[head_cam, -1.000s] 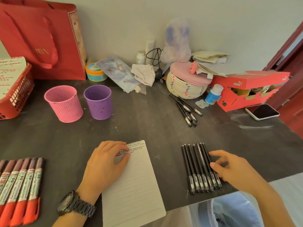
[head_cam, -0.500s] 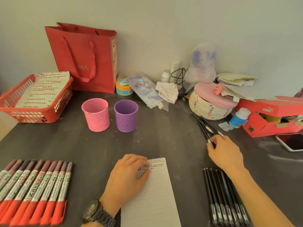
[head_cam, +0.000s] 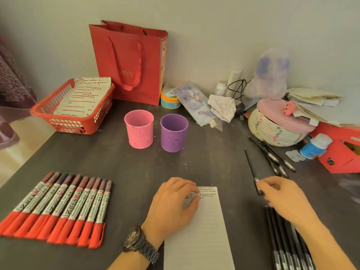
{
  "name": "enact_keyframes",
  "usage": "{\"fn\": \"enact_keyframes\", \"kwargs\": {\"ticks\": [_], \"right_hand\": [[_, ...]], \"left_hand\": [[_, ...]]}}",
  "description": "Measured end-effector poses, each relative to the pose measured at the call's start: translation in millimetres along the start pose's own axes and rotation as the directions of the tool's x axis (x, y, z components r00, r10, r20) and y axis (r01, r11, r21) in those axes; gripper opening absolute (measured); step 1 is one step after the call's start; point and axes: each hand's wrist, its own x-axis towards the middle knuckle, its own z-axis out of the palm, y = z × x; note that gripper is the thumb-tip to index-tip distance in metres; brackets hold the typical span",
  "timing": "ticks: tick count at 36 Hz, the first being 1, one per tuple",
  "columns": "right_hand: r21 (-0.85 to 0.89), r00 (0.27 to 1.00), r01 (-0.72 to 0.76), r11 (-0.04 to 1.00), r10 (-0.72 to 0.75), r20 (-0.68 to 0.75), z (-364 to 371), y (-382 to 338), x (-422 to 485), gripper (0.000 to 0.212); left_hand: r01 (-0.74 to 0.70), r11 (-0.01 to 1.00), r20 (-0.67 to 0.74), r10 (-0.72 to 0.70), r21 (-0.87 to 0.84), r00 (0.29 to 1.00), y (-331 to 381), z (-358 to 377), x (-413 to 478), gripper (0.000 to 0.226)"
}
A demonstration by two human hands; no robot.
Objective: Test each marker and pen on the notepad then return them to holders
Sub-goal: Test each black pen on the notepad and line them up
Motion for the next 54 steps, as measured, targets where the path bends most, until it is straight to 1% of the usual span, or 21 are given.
{"fn": "enact_keyframes", "kwargs": {"ticks": [2,4,7,11,13,15,16,18,20,22,25,29,32,34,36,39,42,45,48,51,54], "right_hand": [[0.180,0.994,0.094,0.979,-0.101,0.028,19.5,-11.7,-26.0,0.010],[0.276,0.976,0.192,0.942,-0.213,0.047,44.0,-26.8,-50.1,0.013],[0.337,0.947,0.280,0.899,-0.317,0.059,81.3,-44.1,-72.5,0.019],[0.363,0.936,0.286,0.887,-0.340,0.093,109.4,-53.9,-82.2,0.038],[0.379,0.947,0.279,0.883,-0.318,0.045,111.6,-53.5,-80.1,0.034],[0.437,0.961,0.261,0.861,-0.277,-0.029,110.3,-50.3,-76.7,0.014],[0.490,0.970,0.229,0.841,-0.241,-0.039,108.6,-49.2,-75.0,0.009],[0.617,0.978,0.190,0.764,-0.205,-0.047,108.4,-46.4,-73.3,0.026],[0.687,0.977,0.187,0.702,-0.206,-0.055,109.4,-45.4,-72.3,0.022],[0.686,0.973,0.204,0.699,-0.223,-0.062,111.5,-44.1,-71.9,0.017],[0.690,0.976,0.193,0.697,-0.212,-0.059,116.3,-40.5,-70.5,0.026],[0.728,0.981,0.180,0.662,-0.173,-0.086,117.4,-36.3,-70.9,0.025],[0.772,0.985,0.170,0.612,-0.127,-0.117,114.4,-33.6,-69.7,0.029],[0.839,0.991,0.128,0.529,-0.042,-0.124,109.8,-30.8,-67.3,0.033],[0.891,0.995,0.074,0.448,0.029,-0.097,104.6,-29.1,-64.1,0.033],[0.920,0.995,0.039,0.391,0.068,-0.071,102.0,-31.1,-60.0,0.032],[0.920,0.997,0.025,0.391,0.053,-0.049,102.0,-33.1,-56.3,0.030],[0.907,1.000,0.010,0.420,0.020,-0.020,97.2,-34.4,-50.4,0.024],[0.895,0.998,0.027,0.445,-0.058,-0.001,90.4,-37.8,-41.9,0.018],[0.841,0.991,0.099,0.531,-0.130,-0.035,87.7,-43.0,-34.2,0.013],[0.741,0.985,0.166,0.650,-0.149,-0.090,92.8,-42.3,-30.1,0.018]], "left_hand": [[-0.003,1.000,-0.025,0.002,-0.028,1.000,2.4,-3.2,-0.1,0.024],[-0.018,0.999,-0.048,0.016,-0.046,0.999,3.8,-6.0,0.0,0.028],[-0.054,0.997,-0.073,0.049,-0.056,0.996,5.5,-9.0,0.0,0.036],[-0.033,0.997,-0.081,0.028,-0.064,0.996,5.3,-10.6,-2.3,0.031],[0.016,0.997,-0.067,-0.022,-0.081,0.998,4.7,-11.0,-2.2,0.029],[0.022,0.996,-0.047,-0.026,-0.082,0.999,5.1,-9.5,-1.7,0.031],[0.000,0.998,-0.038,-0.002,-0.063,0.999,6.2,-8.6,-1.4,0.031],[-0.063,0.998,-0.005,0.063,-0.006,0.998,9.7,-7.3,-0.7,0.029],[-0.116,0.992,0.027,0.115,0.043,0.993,12.0,-6.8,0.0,0.029],[-0.145,0.987,0.038,0.142,0.067,0.989,12.7,-6.8,-0.1,0.031],[-0.133,0.989,0.002,0.133,0.059,0.991,12.3,-6.9,-0.9,0.040],[-0.053,0.994,-0.060,0.059,0.098,0.996,14.3,-8.5,1.3,0.061],[-0.099,0.988,-0.136,0.114,0.116,0.984,13.8,-6.3,2.8,0.056],[-0.108,0.990,-0.154,0.122,0.095,0.981,11.6,-3.4,3.2,0.051],[-0.083,0.994,-0.121,0.092,0.072,0.988,8.6,-1.3,3.5,0.045],[-0.047,0.998,-0.009,0.047,0.043,0.999,5.5,-0.1,3.8,0.040],[-0.026,0.999,0.084,0.022,0.043,0.996,4.0,1.2,4.2,0.042],[-0.003,0.999,0.102,0.000,0.032,0.995,2.8,1.2,4.6,0.044],[0.004,1.000,0.095,-0.006,0.026,0.995,2.1,1.0,4.4,0.042],[0.006,1.000,0.099,-0.008,0.024,0.995,2.2,0.3,4.6,0.043],[0.011,1.000,0.102,-0.013,0.024,0.995,2.1,-0.1,4.8,0.044]]}}
